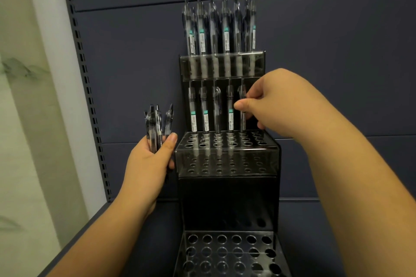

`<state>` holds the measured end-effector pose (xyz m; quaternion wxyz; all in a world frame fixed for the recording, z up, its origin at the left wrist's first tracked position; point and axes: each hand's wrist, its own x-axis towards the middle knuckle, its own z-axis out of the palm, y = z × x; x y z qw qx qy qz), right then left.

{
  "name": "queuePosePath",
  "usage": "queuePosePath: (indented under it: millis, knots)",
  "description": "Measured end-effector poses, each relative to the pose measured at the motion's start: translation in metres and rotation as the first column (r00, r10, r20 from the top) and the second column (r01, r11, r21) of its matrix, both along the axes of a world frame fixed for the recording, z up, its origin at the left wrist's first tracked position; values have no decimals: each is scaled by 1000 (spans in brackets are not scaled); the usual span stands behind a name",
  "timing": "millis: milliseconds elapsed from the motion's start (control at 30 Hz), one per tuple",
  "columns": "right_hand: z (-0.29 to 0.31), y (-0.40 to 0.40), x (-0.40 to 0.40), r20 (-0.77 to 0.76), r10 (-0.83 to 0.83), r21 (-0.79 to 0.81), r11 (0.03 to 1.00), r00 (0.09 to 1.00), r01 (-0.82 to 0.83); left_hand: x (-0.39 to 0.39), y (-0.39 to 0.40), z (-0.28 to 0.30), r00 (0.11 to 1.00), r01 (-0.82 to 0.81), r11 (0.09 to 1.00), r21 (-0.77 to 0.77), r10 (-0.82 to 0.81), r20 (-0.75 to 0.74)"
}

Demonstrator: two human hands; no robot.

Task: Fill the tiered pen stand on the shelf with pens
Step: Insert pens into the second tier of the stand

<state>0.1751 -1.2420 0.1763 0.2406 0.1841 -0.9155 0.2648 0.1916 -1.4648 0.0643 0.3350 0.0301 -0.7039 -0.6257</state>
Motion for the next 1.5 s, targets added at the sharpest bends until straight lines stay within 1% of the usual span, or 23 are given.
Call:
queuePosePath:
  millis: [200, 367, 467, 567, 633, 700, 800, 900, 967, 1033, 1067, 1233, 1300, 1367, 1433, 1467, 1500]
  knots:
    - [2, 2, 1, 56, 0, -10, 1000, 998, 1, 0, 1, 0, 1000, -1, 1000, 6, 1, -2]
    - [1, 4, 2, 56, 11, -3, 1000, 998, -11, -2, 0, -1, 1000, 7, 1000, 8, -6, -16]
    - [3, 6, 6, 14, -37, 58, 998, 999, 36, -3, -2, -2, 999, 17, 1000, 14, -17, -31]
    - [6, 5, 18, -95, -62, 74, 995, 993, 70, -3, -3, 0, 998, 28, 999, 30, -26, -55]
    - [8, -1, 27, -138, -8, 27, 1000, 990, 12, -3, -5, 1, 996, 34, 998, 54, -29, -80]
    - [7, -12, 35, -140, 75, -11, 997, 987, -77, -2, -7, 2, 993, 29, 998, 58, -23, -114]
    - [-1, -34, 42, -121, 181, -6, 983, 976, -183, 3, -8, 9, 984, 48, 997, 57, -38, -175]
    - [-9, -54, 45, -99, 240, 44, 971, 966, -236, 13, -8, 19, 971, 73, 997, 3, -71, -228]
    - [-13, -64, 45, -114, 264, 44, 964, 958, -260, 22, -7, 26, 962, 106, 991, -88, -124, -244]
    - [-16, -69, 45, -152, 299, -21, 952, 942, -305, 28, -3, 30, 939, 161, 971, -177, -207, -276]
    - [-17, -71, 45, -169, 314, -60, 943, 934, -328, 30, 0, 31, 923, 188, 963, -193, -240, -299]
    - [-19, -73, 45, -189, 406, -248, 861, 894, -443, 29, -3, 31, 884, 228, 957, -179, -281, -373]
    - [-17, -68, 45, -243, 377, -310, 843, 894, -440, 27, -6, 29, 891, 230, 968, -101, -251, -379]
    - [-10, -57, 45, -311, 324, -424, 794, 893, -436, 22, -7, 29, 913, 193, 981, -12, -184, -364]
    - [0, -38, 44, -352, 283, -545, 713, 892, -442, 17, -10, 26, 936, 170, 984, 59, -143, -323]
    - [5, -27, 43, -371, 254, -581, 687, 894, -436, 14, -11, 24, 947, 161, 984, 75, -133, -292]
    - [9, -17, 41, -390, 209, -594, 687, 897, -418, 11, -13, 21, 958, 149, 986, 78, -124, -258]
